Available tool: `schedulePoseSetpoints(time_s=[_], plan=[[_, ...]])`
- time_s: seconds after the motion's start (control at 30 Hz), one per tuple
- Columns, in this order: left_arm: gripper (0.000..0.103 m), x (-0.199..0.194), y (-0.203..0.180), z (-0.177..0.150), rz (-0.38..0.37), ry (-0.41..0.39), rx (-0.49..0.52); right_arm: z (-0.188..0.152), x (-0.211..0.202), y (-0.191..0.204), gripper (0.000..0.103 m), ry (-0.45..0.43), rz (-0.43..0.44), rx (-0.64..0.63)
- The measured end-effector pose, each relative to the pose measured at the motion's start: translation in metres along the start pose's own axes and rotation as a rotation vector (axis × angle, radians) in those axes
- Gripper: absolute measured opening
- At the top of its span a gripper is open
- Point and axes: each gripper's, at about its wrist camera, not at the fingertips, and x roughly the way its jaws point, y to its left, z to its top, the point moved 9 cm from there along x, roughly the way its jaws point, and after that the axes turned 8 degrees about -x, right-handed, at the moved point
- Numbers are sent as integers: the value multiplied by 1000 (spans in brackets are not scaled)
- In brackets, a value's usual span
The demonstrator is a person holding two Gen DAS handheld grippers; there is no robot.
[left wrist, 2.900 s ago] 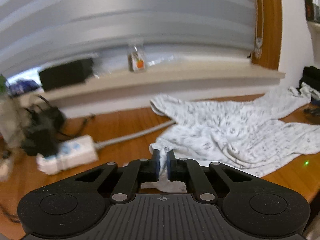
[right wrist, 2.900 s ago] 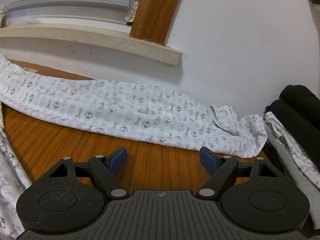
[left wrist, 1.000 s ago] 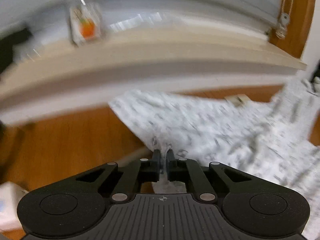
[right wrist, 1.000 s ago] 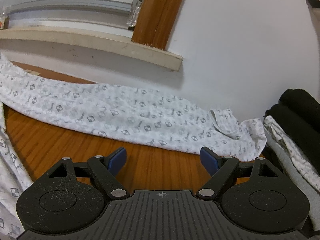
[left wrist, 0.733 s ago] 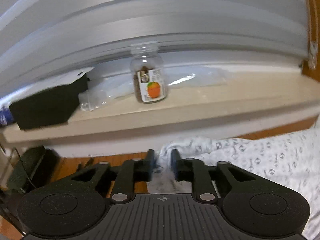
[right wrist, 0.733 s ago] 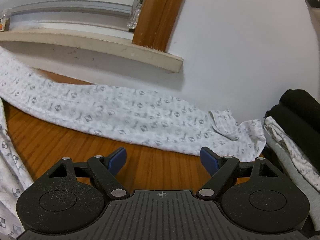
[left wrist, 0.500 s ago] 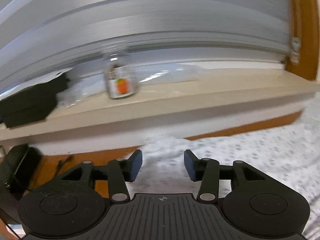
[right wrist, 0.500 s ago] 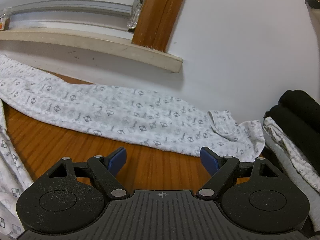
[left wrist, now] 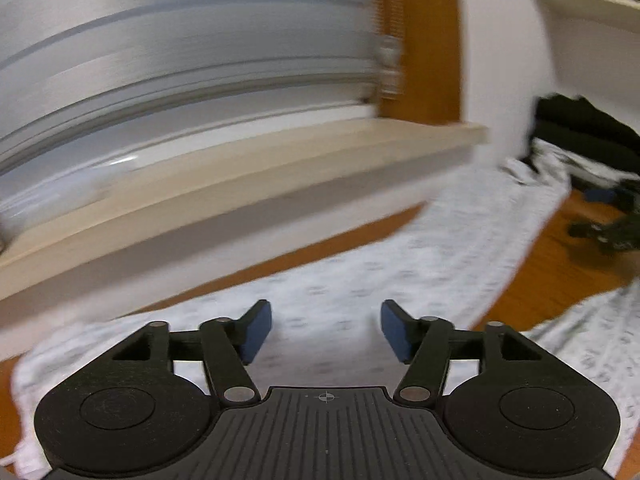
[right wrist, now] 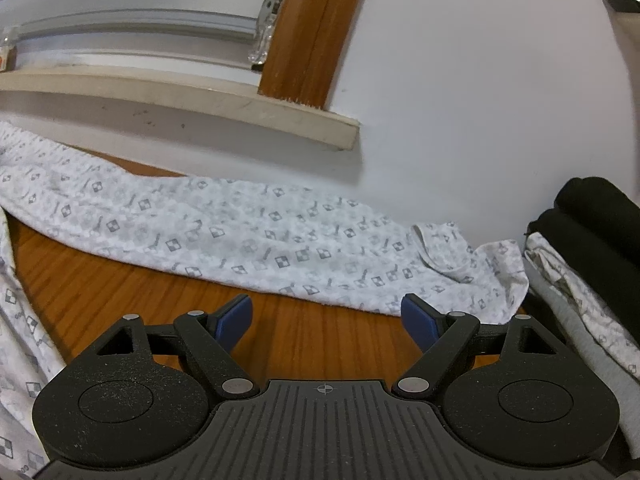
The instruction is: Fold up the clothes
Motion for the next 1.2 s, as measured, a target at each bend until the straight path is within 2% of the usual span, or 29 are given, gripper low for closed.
schedulePoseSetpoints(time_s=[0.13, 0.27, 0.4, 0.5, 0.6, 0.63, 0.67, 0.7, 0.73, 0.8, 0.87, 0.93, 0.97, 1.13, 1.2], plan=[[66, 8, -34, -12, -31, 21, 63, 1, -3, 1, 81, -12, -5, -9], [50, 13, -49, -25, -55, 61, 101, 2, -6, -2, 81, -33, -5, 8], [49, 21, -50, -31, -47, 89, 134, 3, -8, -4, 81, -42, -5, 17], [58, 26, -50, -36, -41, 111, 158, 4, -8, -3, 82, -42, -6, 10], [58, 31, -48, -35, -47, 125, 159, 4, -8, -3, 82, -43, -6, 11], [48, 32, -47, -33, -54, 128, 159, 4, -8, -3, 82, -43, -6, 12], [23, 33, -46, -31, -67, 128, 162, 3, -8, -3, 82, -42, -7, 12], [14, 33, -45, -26, -89, 127, 162, 3, -8, -2, 82, -39, -6, 10], [9, 32, -40, -16, -103, 107, 130, 3, -7, -2, 82, -36, -6, 6], [9, 31, -23, 5, -101, 55, 49, 3, -6, 0, 82, -29, -4, 0], [10, 38, -5, 16, -110, 41, -32, 3, -5, 1, 82, -21, 1, -6], [10, 48, 8, 14, -147, 57, -103, 2, -4, 2, 82, -12, 8, -8], [13, 53, 12, 12, -152, 56, -117, 2, -3, 2, 82, -6, 11, -9], [13, 65, 27, 2, -205, 38, -195, 1, -1, 1, 82, 0, 12, -6], [17, 62, 32, 0, -223, 24, -209, 1, -2, 0, 82, -2, -2, -6]])
